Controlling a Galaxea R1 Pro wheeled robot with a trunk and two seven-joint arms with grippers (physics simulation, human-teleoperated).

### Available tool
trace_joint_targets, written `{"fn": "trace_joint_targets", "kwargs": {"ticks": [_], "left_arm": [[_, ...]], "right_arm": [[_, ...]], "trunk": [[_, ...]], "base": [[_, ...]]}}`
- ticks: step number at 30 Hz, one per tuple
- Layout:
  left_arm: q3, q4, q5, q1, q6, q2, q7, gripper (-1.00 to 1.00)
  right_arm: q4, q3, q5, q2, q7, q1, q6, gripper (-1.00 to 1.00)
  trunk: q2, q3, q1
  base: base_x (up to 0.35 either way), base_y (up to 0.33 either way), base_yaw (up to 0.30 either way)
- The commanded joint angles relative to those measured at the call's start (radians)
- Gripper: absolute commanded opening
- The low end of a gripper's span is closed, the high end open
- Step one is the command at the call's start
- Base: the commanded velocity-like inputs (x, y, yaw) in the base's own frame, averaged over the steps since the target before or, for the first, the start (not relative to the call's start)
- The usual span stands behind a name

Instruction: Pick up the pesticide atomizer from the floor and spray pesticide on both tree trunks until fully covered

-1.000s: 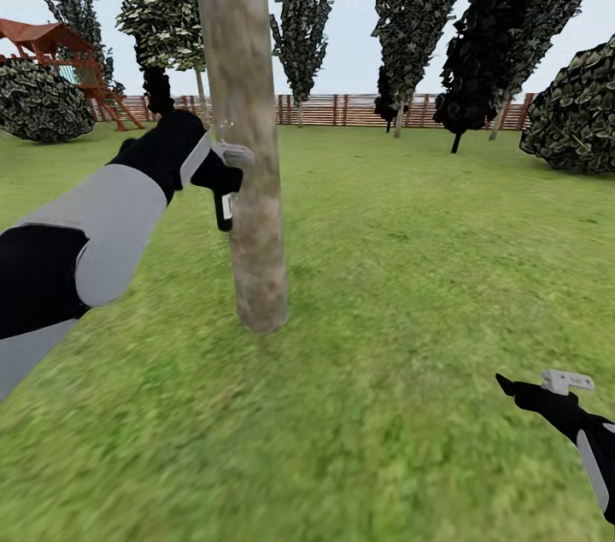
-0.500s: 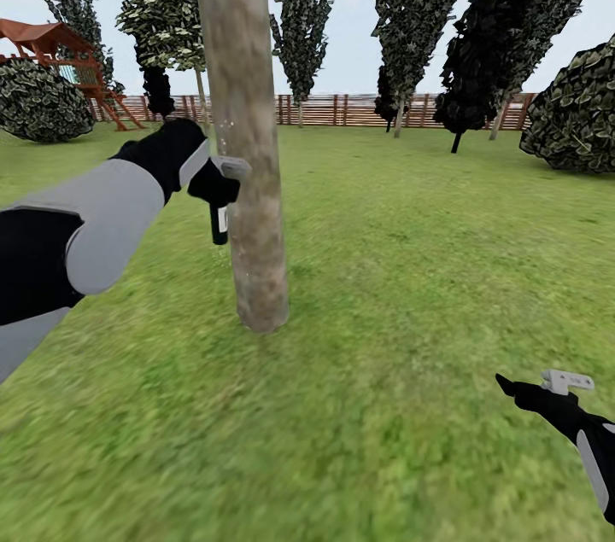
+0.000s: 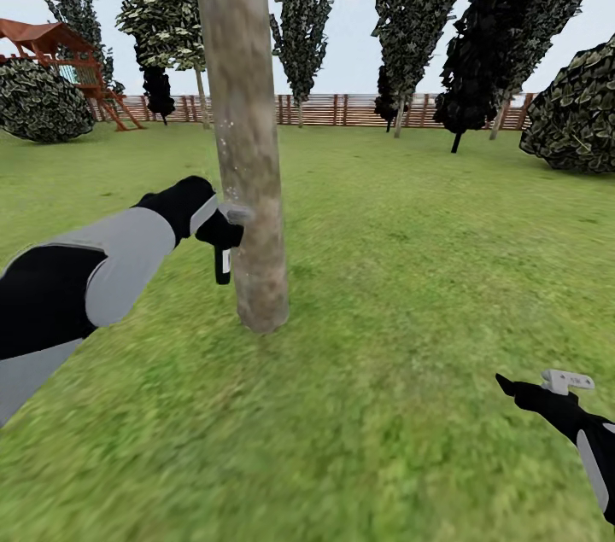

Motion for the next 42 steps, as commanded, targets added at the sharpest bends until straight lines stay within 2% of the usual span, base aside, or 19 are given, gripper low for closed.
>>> {"fn": "trace_joint_targets", "kwargs": {"ticks": [1, 6, 9, 17, 20, 27, 34, 37, 42], "left_arm": [[-0.001, 0.000, -0.001, 0.020, -0.011, 0.000, 0.000, -1.00], [-0.001, 0.000, -0.001, 0.090, -0.082, 0.000, 0.000, -1.00], [-0.001, 0.000, 0.000, 0.130, -0.138, 0.016, 0.000, -1.00], [-0.001, 0.000, 0.000, 0.248, -0.368, 0.034, -0.001, -1.00], [-0.001, 0.000, 0.000, 0.285, -0.415, 0.035, -0.001, -1.00], [-0.001, 0.000, 0.000, 0.330, -0.445, 0.034, 0.000, -1.00], [-0.001, 0.009, 0.002, 0.341, -0.438, 0.035, 0.001, -1.00], [-0.001, 0.009, 0.002, 0.387, -0.437, 0.033, 0.003, -1.00], [-0.001, 0.009, 0.002, 0.398, -0.435, 0.031, 0.002, -1.00]], "right_arm": [[0.000, 0.000, 0.000, 0.000, 0.000, 0.000, 0.000, 1.00], [0.000, 0.000, 0.000, 0.000, 0.000, 0.000, 0.000, 1.00], [0.000, 0.000, 0.000, 0.000, 0.000, 0.000, 0.000, 1.00], [0.001, 0.001, 0.000, 0.001, -0.002, 0.000, 0.000, 1.00], [0.001, 0.002, 0.000, 0.001, -0.003, 0.000, 0.000, 1.00], [0.001, 0.002, 0.000, 0.002, -0.004, 0.000, 0.000, 1.00], [0.001, 0.002, 0.000, 0.002, -0.005, 0.000, 0.000, 1.00], [0.001, 0.002, 0.000, 0.001, -0.003, 0.001, 0.000, 1.00], [0.001, 0.004, 0.000, 0.001, -0.002, 0.000, 0.001, 1.00]], "trunk": [[0.000, 0.000, 0.000], [0.000, 0.000, 0.000], [0.000, 0.000, 0.000], [0.000, 0.000, 0.000], [0.000, 0.000, 0.000], [0.000, 0.000, 0.000], [0.000, 0.000, 0.000], [0.000, 0.000, 0.000], [0.000, -0.007, 0.000]], "base": [[0.000, 0.000, 0.000], [0.000, 0.000, 0.000], [0.000, 0.000, 0.000], [0.000, 0.000, 0.000], [0.000, 0.000, 0.000], [0.000, 0.000, 0.000], [0.000, 0.000, 0.000], [0.000, 0.000, 0.000], [0.000, 0.000, 0.000]]}}
